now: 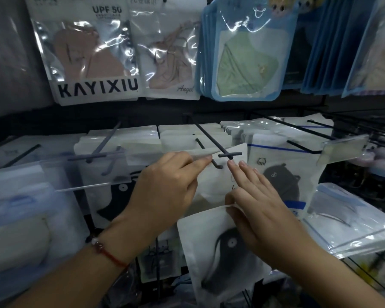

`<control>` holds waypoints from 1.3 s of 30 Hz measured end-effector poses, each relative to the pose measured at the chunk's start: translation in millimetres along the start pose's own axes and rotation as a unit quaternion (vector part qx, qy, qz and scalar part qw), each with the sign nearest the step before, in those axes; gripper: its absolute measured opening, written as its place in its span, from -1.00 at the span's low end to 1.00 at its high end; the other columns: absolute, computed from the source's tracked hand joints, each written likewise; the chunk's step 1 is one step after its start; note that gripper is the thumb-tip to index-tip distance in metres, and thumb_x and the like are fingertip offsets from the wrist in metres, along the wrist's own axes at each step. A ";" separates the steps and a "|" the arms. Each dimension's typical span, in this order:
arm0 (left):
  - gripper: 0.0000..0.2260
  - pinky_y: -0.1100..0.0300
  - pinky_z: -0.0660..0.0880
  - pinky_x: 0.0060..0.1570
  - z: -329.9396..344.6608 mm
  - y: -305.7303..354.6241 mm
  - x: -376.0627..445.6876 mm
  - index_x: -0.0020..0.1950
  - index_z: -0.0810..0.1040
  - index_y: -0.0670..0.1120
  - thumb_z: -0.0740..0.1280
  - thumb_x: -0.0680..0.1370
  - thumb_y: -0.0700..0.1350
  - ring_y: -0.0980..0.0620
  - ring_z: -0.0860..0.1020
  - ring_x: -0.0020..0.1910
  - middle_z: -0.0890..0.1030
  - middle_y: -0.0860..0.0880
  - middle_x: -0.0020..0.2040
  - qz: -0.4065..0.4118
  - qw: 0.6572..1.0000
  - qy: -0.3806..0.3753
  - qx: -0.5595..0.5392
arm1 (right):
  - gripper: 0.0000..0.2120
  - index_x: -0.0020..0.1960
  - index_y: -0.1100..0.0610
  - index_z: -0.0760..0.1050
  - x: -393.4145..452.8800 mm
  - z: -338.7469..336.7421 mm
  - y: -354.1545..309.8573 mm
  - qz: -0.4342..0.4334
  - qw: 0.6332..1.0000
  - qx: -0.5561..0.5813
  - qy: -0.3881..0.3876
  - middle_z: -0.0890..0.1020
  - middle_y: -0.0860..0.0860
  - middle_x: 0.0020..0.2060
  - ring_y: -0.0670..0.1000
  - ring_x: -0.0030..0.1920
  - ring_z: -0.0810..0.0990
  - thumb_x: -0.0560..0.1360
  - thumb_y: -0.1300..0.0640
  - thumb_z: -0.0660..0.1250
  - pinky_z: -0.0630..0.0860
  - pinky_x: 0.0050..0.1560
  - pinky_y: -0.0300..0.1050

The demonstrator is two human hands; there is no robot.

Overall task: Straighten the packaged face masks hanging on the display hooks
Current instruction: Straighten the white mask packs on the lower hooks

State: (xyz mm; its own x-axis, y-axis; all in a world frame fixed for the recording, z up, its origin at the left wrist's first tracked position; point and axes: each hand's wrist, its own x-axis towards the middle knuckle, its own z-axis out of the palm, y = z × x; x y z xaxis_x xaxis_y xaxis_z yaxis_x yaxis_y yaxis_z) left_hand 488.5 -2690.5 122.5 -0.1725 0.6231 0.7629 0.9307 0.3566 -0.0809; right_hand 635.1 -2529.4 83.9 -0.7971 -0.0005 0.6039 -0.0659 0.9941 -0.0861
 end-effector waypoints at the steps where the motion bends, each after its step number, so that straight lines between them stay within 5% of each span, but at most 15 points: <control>1: -0.65 0.28 0.33 -0.27 1.2 -0.7 0.4 0.32 0.59 -0.01 0.32 0.55 -0.20 0.02 0.52 -0.09 0.58 0.04 -0.09 0.001 1.000 0.001 0.014 | -0.95 0.01 0.00 0.38 0.5 0.5 0.3 0.000 1.000 0.000 0.000 0.14 0.08 0.56 -0.03 0.58 -0.08 0.61 0.08 0.15 -0.11 0.54 -0.12; 7: -0.64 0.04 0.50 -0.12 3.4 -2.4 1.2 0.32 0.58 -0.07 0.36 0.54 -0.26 -0.06 0.51 -0.05 0.57 -0.03 -0.08 0.006 1.000 0.005 0.031 | -0.98 0.00 0.00 0.39 2.8 2.3 2.2 0.004 1.000 -0.009 -0.004 0.14 0.04 0.56 -0.06 0.58 -0.10 0.59 0.10 0.19 -0.16 0.53 -0.17; 10: -0.64 -0.04 0.50 0.01 -1.0 0.0 -0.3 0.31 0.59 -0.08 0.36 0.53 -0.25 -0.10 0.50 0.05 0.58 -0.10 0.08 0.000 0.999 0.005 0.033 | -0.97 0.00 -0.02 0.39 3.4 2.0 2.1 0.008 1.000 -0.007 -0.009 0.14 0.02 0.56 -0.08 0.57 -0.12 0.59 0.09 0.18 -0.19 0.53 -0.20; 15: -0.71 0.01 0.38 0.21 -14.5 9.1 -15.2 0.28 0.62 -0.06 0.35 0.56 -0.15 -0.11 0.46 0.25 0.55 -0.13 0.24 0.023 0.999 0.024 0.009 | -0.92 0.01 -0.02 0.41 5.0 2.0 2.9 0.020 1.000 -0.007 -0.008 0.20 0.01 0.55 -0.06 0.58 -0.06 0.61 0.06 0.14 -0.19 0.53 -0.21; 21: -0.75 -0.01 0.51 -0.08 1.5 25.7 -41.0 0.27 0.60 -0.02 0.33 0.59 -0.09 -0.06 0.56 0.01 0.59 -0.06 0.12 0.071 0.996 -0.043 -0.043 | -0.81 0.02 0.02 0.51 8.4 -1.9 3.1 0.025 0.999 0.014 0.025 0.53 -0.03 0.32 -0.07 0.41 0.36 0.58 0.07 0.13 0.02 0.53 -0.12; 26: -0.72 0.05 0.53 -0.28 7.6 28.6 -42.2 0.29 0.59 -0.03 0.25 0.62 -0.18 -0.03 0.55 -0.18 0.59 -0.02 -0.01 0.062 0.994 -0.043 -0.085 | -0.84 0.03 0.06 0.55 7.1 -6.7 1.0 0.016 0.997 0.017 0.072 0.58 -0.04 0.22 -0.08 0.32 0.47 0.56 0.12 0.19 0.13 0.51 -0.07; 33: -0.68 0.03 0.54 -0.24 -8.2 22.8 -25.4 0.32 0.60 -0.15 0.35 0.57 -0.30 -0.06 0.56 -0.14 0.60 -0.09 -0.01 0.070 0.994 0.002 -0.079 | -0.56 0.40 0.16 0.45 -1.6 -14.4 -4.4 0.013 0.987 -0.020 0.156 0.36 0.07 0.47 0.14 0.53 0.20 0.52 0.13 0.27 0.14 0.49 0.24; 39: -0.68 0.05 0.58 -0.18 -10.0 15.8 -9.5 0.34 0.57 -0.17 0.27 0.59 -0.28 -0.04 0.57 -0.09 0.61 -0.09 0.01 0.056 0.995 0.021 -0.077 | -0.44 0.52 0.10 0.28 -4.9 -2.9 -3.6 0.033 0.989 -0.039 0.137 0.18 0.11 0.56 0.16 0.58 0.01 0.54 0.06 0.27 0.05 0.51 0.18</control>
State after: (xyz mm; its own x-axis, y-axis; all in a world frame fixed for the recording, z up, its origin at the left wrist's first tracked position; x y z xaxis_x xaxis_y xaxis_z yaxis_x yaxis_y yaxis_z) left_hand 508.0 -2697.8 120.4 -0.0546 0.6226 0.7807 0.9822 0.1741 -0.0702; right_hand 640.9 -2532.6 83.6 -0.6043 0.0835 0.7924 0.0367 0.9964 -0.0770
